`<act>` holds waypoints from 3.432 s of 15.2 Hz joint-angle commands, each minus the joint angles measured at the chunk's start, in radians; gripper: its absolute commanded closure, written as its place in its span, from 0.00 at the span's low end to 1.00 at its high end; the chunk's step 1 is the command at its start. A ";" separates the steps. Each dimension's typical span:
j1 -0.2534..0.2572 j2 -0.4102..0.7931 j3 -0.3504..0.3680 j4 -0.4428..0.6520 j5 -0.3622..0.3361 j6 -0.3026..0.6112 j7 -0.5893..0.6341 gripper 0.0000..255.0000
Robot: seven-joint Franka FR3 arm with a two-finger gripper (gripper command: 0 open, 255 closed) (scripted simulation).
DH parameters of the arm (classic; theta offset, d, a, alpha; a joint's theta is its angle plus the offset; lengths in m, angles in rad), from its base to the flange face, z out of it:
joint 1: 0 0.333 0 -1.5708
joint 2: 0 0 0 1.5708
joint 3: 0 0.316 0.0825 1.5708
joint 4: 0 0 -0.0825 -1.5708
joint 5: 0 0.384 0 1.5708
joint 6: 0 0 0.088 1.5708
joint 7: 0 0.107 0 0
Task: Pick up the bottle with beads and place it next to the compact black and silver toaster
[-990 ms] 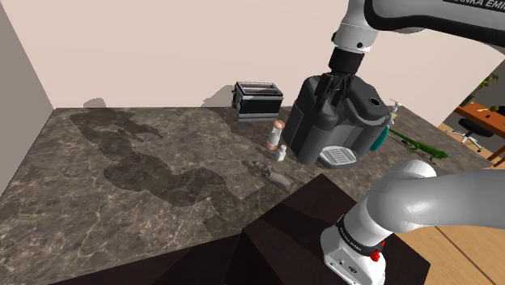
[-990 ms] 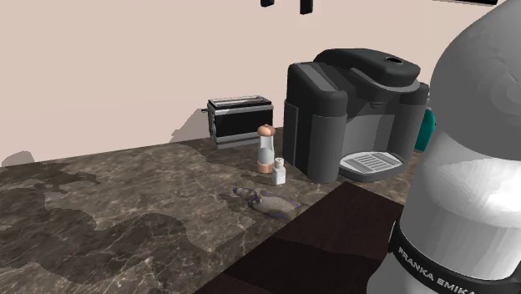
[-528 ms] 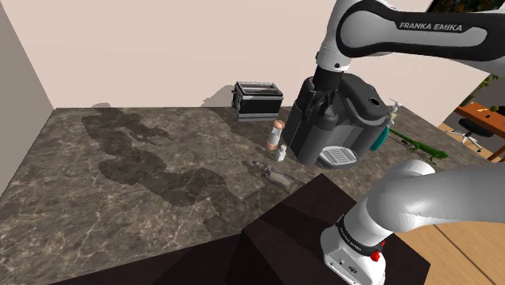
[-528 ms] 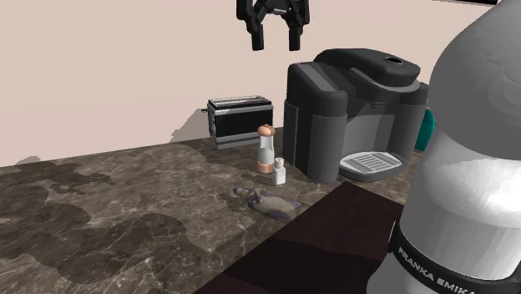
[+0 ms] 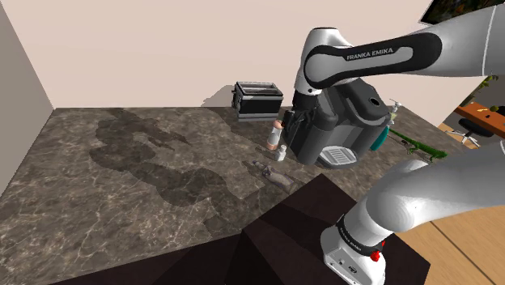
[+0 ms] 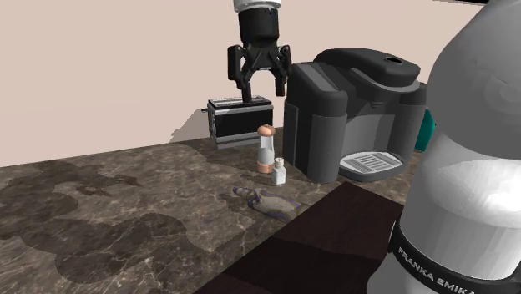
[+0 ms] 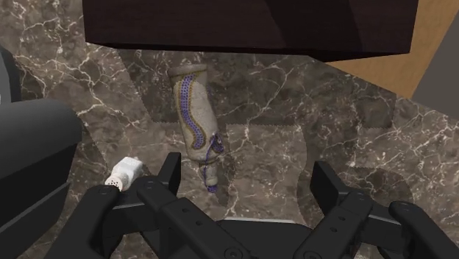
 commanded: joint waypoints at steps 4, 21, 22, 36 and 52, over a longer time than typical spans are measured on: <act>-0.011 0.184 -0.011 -0.004 -0.014 0.175 0.002 0.00; -0.039 0.899 -0.034 0.244 -0.028 0.592 0.021 0.00; -0.041 0.941 -0.035 0.269 -0.028 0.605 0.022 0.00; -0.050 1.072 -0.033 0.301 -0.025 0.703 0.022 0.00; -0.048 1.028 -0.035 0.285 -0.027 0.674 0.021 1.00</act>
